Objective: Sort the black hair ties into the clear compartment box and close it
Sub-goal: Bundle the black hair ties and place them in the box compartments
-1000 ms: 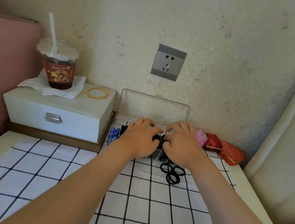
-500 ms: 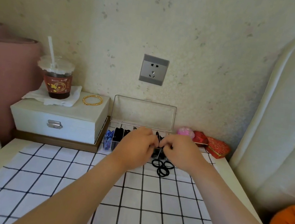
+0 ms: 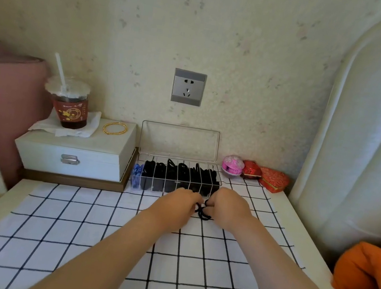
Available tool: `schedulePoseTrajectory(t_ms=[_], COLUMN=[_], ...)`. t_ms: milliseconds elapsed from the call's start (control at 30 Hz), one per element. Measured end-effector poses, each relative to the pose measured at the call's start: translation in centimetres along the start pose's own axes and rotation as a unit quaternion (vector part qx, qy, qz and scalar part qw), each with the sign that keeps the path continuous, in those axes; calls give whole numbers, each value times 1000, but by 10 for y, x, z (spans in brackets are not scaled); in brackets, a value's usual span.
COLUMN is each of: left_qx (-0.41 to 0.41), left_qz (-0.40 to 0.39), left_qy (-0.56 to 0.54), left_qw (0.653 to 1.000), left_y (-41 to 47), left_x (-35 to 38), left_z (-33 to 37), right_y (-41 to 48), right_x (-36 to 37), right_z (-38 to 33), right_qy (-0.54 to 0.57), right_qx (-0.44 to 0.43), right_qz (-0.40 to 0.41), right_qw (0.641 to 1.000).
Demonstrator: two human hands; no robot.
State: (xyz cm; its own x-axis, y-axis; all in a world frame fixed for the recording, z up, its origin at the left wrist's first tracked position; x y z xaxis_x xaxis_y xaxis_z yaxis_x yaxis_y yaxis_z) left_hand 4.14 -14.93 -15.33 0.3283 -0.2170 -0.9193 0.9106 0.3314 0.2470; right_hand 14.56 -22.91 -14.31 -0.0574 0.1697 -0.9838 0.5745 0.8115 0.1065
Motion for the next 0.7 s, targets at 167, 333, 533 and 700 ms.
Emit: schedulePoseTrajectory(t_ms=[167,333,533,700], left_qx=[-47,-63,-125,-219], left_qz=[-12,-27,9,44], left_qy=[17,31,-91,-262], left_qw=[999,997,988,939], left_y=[4,3,-2,-1], left_x=[-6,-8,-10,-13], left_z=[-12,-12,-22,-34], right_y=[10,2,-6,-9], right_x=[-3,-6,2,-11], right_z=[-3,-9,-12,-20], right_qy=[-13,-56,25,362], right_qx=[22,-45,-58,13], right_qz=[-68,-69,-111,-127], right_qw=[997,995,992,923])
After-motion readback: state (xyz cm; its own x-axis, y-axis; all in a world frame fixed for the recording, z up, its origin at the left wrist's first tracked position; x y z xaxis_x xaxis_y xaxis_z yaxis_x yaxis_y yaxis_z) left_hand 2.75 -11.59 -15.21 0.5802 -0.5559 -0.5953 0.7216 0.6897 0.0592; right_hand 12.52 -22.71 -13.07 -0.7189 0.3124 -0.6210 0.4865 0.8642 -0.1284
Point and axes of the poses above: each hand's wrist, its own y-axis towards the middle knuckle, its own x-axis out of the palm, z = x × y, the point moved 5 cm from there along y, towards the middle knuckle, and after that the axes turned 9 degrees about z, right-handed, at the moved point
